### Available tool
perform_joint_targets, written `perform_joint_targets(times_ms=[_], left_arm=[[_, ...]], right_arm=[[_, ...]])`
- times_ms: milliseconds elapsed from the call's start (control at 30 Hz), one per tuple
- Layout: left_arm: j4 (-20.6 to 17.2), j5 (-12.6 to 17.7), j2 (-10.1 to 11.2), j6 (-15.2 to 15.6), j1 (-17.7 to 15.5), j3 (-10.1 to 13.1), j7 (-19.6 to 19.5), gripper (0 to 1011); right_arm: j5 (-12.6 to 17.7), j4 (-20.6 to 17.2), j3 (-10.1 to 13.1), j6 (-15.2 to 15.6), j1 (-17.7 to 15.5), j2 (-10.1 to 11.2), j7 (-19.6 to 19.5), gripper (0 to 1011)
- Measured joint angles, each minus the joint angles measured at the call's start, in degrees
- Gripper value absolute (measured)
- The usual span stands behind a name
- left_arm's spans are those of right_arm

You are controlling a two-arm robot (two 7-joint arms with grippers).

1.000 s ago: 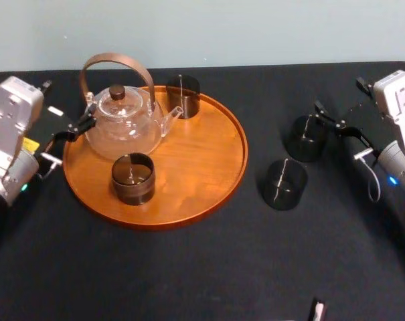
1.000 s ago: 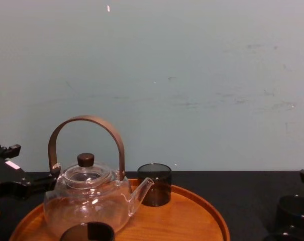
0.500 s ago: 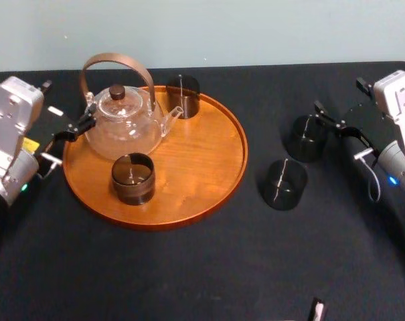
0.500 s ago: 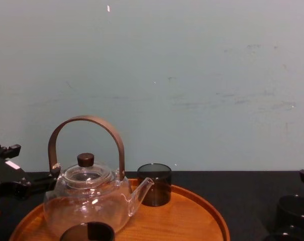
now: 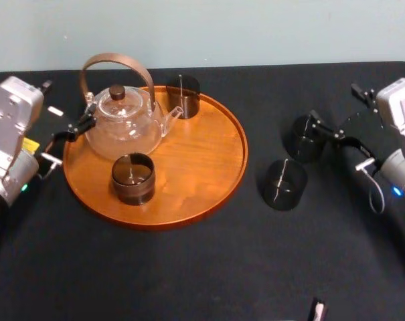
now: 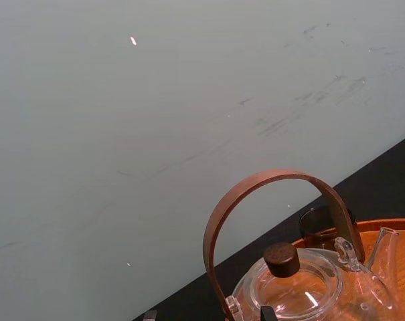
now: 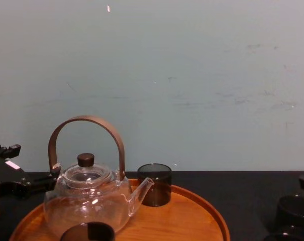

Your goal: Pick up the glass from the table and place it on the tray.

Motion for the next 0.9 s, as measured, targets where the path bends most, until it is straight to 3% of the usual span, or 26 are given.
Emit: perform_joint_targets(times_ms=[400, 500, 600, 900], left_arm=[[0.0, 0.0, 0.0, 0.0, 0.0, 0.0, 0.0, 1001], [0.0, 0.0, 0.0, 0.0, 0.0, 0.0, 0.0, 1001], [0.0, 0.0, 0.0, 0.0, 0.0, 0.0, 0.0, 1001], [0.0, 0.0, 0.0, 0.0, 0.0, 0.0, 0.0, 1001]], right_arm=[[1.0, -10.9, 2.5, 3.8, -9.3, 2.5, 0.5, 1002], [1.0, -11.9, 2.8, 4.1, -10.3, 2.8, 0.4, 1002], [1.0, -15.2, 4.1, 4.7, -13.7, 3.6, 0.1, 1002], [0.9, -18.5, 5.8, 4.9, -18.1, 3.9, 0.1, 1002]])
